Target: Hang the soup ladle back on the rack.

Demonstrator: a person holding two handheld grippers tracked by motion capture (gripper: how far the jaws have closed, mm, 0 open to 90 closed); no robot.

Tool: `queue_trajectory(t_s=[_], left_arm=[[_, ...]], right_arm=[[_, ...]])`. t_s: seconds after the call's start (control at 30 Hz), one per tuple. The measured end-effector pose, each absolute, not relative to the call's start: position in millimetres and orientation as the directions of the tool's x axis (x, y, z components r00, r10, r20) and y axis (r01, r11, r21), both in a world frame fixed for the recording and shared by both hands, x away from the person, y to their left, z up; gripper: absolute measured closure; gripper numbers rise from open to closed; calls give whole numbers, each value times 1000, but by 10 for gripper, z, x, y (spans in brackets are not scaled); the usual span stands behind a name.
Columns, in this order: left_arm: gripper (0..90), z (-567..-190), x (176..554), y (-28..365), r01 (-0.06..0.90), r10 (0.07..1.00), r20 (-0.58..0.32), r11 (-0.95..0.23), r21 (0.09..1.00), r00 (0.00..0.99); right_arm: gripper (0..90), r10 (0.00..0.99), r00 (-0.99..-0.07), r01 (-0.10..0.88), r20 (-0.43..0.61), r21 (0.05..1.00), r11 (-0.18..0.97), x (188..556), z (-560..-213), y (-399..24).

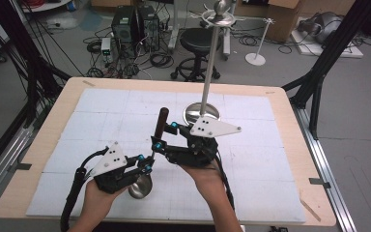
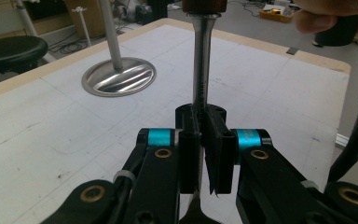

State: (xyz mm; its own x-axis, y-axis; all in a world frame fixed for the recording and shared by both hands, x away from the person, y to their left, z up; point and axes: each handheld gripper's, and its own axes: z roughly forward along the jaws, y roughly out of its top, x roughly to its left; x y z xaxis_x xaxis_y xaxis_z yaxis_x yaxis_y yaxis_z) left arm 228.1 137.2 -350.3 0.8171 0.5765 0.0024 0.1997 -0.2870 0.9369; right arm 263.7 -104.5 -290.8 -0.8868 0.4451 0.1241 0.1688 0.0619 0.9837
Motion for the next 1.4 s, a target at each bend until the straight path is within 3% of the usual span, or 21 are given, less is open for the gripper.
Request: queue_trajectory(t_s=[0.4,0.67,0.77,0.8,0.87,1.03,1.4], left_arm=[[840,-3506,2284,1373,188,540,-10,-276,942,842],[838,-3510,2292,1378,183,516,-19,-270,945,857],[829,-3515,2317,1399,190,456,-53,-262,946,888],[815,-3520,2329,1412,191,423,-71,-248,950,903],[668,-3512,2348,1465,194,362,-101,-230,954,926],[539,-3512,2379,1504,188,315,-116,-209,960,942],[545,-3529,2443,1529,165,192,-132,-168,972,973]], right_arm=[[696,404,-906,156,124,987,48,2634,-2894,-1032],[728,362,-918,183,161,983,28,2635,-2893,-1037],[733,336,-928,183,162,982,34,2623,-2878,-1028],[735,326,-932,183,160,982,41,2620,-2871,-1024],[735,315,-941,158,123,983,89,2603,-2839,-1010],[734,254,-959,151,126,985,83,2624,-2800,-1045],[734,113,-989,101,91,991,88,2632,-2741,-1060]])
